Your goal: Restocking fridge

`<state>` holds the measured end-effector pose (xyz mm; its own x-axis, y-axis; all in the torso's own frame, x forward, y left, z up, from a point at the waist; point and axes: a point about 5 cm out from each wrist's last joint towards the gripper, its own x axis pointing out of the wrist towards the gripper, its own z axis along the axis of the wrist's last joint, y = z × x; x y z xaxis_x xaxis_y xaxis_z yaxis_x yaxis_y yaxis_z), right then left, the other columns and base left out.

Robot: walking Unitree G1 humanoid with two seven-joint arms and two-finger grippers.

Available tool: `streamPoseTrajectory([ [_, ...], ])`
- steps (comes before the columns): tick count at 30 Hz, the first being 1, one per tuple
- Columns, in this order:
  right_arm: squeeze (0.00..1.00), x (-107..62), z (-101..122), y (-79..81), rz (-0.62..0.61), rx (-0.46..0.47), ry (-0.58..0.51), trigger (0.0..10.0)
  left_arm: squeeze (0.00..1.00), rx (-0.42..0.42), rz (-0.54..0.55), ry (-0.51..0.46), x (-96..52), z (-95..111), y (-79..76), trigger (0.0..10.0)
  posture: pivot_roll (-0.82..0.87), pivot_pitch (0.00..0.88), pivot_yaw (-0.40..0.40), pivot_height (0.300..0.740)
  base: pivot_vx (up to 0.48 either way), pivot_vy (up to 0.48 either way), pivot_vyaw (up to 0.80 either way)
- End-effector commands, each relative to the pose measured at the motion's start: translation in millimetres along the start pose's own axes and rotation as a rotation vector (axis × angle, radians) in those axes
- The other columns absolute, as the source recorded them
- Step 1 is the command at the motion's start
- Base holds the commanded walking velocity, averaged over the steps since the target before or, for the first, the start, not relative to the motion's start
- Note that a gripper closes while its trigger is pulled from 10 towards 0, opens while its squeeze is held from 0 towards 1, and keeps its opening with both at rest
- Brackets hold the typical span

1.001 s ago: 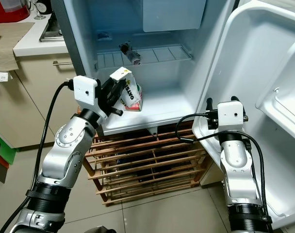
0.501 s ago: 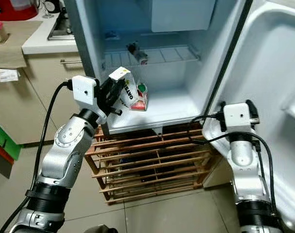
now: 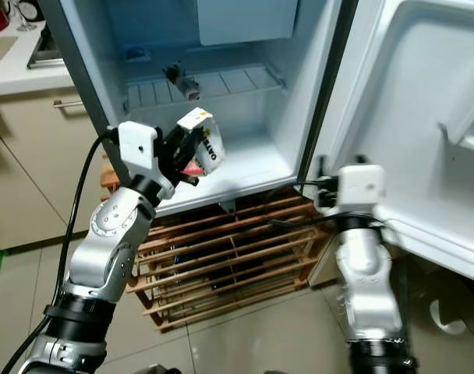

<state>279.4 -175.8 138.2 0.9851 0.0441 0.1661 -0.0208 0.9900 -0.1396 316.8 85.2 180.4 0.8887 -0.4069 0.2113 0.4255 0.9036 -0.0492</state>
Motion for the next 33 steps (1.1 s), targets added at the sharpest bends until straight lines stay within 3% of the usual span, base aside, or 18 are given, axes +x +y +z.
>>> streamPoseTrajectory([
  [1, 0.0, -6.5, 1.7, 4.8, 0.03, 0.024, 0.009, 10.0, 0.0, 0.002, 0.008, 0.0, -0.6, 2.4, 3.2, 10.0, -0.11, 0.0, 0.011, 0.74, 0.0, 0.0, 0.0],
  [6, 0.0, -16.1, 5.4, 12.0, 0.092, 0.071, 0.01, 10.0, 0.0, 0.001, 0.0, 0.002, -0.8, 1.7, 2.2, 10.0, -0.12, 0.0, 0.013, 0.74, 0.0, 0.0, 0.0],
  [9, 0.0, -24.0, 11.9, 20.2, 0.22, 0.121, 0.018, 10.0, 0.0, -0.001, -0.011, 0.007, 0.2, 0.2, 0.2, 10.0, -0.13, 0.0, 0.017, 0.74, 0.0, 0.0, 0.0],
  [13, 0.0, -27.1, -5.4, 12.5, 0.215, 0.174, 0.118, 10.0, 0.0, -0.005, -0.019, 0.032, 5.5, -9.3, -1.9, 10.0, -0.13, 0.0, 0.017, 0.74, 0.0, 0.0, 0.0],
  [18, 0.0, -23.6, -10.6, 7.3, 0.189, 0.188, 0.143, 10.0, 0.0, 0.01, -0.023, 0.037, 15.4, -12.2, -4.8, 10.0, -0.13, 0.0, 0.012, 0.74, 0.0, 0.0, 0.0],
  [19, 0.0, -20.5, -11.2, 7.4, 0.188, 0.185, 0.148, 10.0, 0.0, 0.003, -0.028, 0.043, 23.7, -13.5, -9.2, 10.0, -0.14, 0.0, 0.019, 0.74, 0.0, 0.0, 0.8],
  [23, 0.0, -19.3, -10.4, 9.8, 0.202, 0.164, 0.152, 10.0, 0.0, -0.029, -0.072, 0.052, 33.3, -16.8, -23.3, 10.0, -0.15, 0.0, 0.024, 0.74, 0.0, 0.0, 0.8],
  [27, 0.0, -27.1, -11.2, 16.2, 0.242, 0.144, 0.164, 10.0, 0.0, -0.043, -0.104, 0.047, 40.0, -19.5, -33.5, 10.0, -0.16, 0.035, 0.021, 0.74, 0.307, 0.0, 0.74],
  [33, 0.0, -43.3, -18.4, 22.7, 0.285, 0.137, 0.21, 10.0, 0.0, -0.041, -0.131, 0.065, 50.6, -23.4, -41.7, 10.0, -0.17, 0.082, 0.021, 0.74, 0.48, 0.0, 0.0],
])
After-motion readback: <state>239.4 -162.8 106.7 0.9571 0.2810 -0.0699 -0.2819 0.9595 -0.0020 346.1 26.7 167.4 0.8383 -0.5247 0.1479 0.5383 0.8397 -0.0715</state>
